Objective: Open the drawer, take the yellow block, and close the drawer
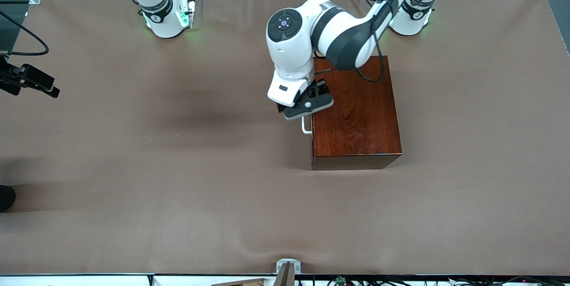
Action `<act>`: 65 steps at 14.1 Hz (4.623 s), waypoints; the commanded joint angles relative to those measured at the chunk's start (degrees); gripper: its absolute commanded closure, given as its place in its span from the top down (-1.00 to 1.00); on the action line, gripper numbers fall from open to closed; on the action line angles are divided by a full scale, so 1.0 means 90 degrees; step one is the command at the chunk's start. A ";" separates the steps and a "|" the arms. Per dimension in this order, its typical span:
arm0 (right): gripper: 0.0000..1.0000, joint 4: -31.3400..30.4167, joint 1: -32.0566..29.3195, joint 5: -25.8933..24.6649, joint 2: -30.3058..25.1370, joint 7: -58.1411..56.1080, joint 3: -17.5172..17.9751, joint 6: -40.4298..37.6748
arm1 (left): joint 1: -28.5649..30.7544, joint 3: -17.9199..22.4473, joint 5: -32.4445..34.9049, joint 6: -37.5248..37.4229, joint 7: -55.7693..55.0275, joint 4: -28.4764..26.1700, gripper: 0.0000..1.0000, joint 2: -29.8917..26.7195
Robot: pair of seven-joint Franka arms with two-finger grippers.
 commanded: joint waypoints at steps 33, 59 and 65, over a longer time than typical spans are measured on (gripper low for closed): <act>1.00 0.0050 -0.0064 0.0008 -0.0041 -0.0008 0.0110 -0.0083 | -0.0420 -0.0055 0.0048 -0.0180 0.1130 0.0324 1.00 0.1122; 1.00 0.0050 -0.0064 0.0018 -0.0041 -0.0008 0.0110 -0.0083 | -0.0595 -0.0084 -0.0001 0.1323 0.0106 0.0402 1.00 0.1464; 1.00 0.0050 -0.0064 0.0018 -0.0041 -0.0008 0.0110 -0.0074 | -0.0625 -0.0084 -0.0011 0.1850 0.0066 0.0431 1.00 0.1572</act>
